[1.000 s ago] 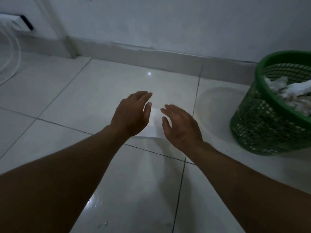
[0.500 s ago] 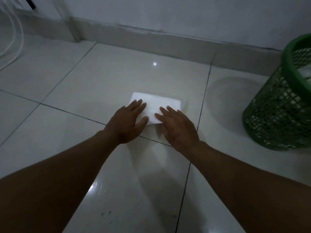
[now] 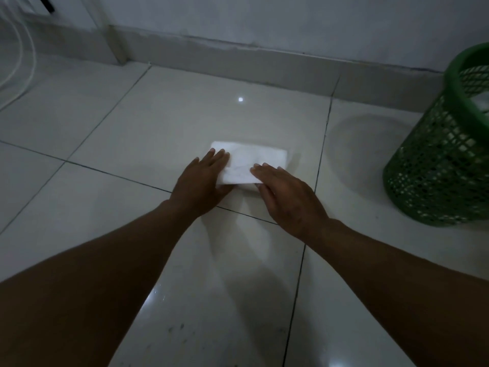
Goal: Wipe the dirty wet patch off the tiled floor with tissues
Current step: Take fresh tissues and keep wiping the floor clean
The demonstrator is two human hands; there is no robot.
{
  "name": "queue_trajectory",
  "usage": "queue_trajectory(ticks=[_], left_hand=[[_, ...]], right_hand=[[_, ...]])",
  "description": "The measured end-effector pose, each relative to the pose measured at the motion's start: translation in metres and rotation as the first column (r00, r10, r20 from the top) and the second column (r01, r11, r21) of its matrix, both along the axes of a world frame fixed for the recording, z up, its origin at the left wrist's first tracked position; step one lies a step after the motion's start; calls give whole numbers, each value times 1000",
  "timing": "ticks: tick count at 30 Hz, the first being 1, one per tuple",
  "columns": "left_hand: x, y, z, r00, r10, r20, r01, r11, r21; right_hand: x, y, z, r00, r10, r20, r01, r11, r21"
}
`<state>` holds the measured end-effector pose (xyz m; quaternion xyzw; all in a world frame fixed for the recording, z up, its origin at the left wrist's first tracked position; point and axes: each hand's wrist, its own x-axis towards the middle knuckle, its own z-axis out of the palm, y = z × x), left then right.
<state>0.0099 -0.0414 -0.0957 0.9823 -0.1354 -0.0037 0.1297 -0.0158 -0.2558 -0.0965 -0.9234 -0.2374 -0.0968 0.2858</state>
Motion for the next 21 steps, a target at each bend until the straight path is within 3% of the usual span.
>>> queue_trajectory(ticks=[5, 15, 21], left_hand=[[2, 0, 1, 1000, 20, -18, -20, 999, 31], [1, -10, 16, 988, 64, -137, -32, 974, 226], [-1, -17, 24, 983, 75, -166, -33, 968, 247]], right_hand=[[-7, -5, 17, 996, -81, -33, 84, 990, 113], [-32, -16, 31, 993, -120, -15, 121, 985, 123], [-46, -13, 50, 960, -279, -32, 278, 927, 250]])
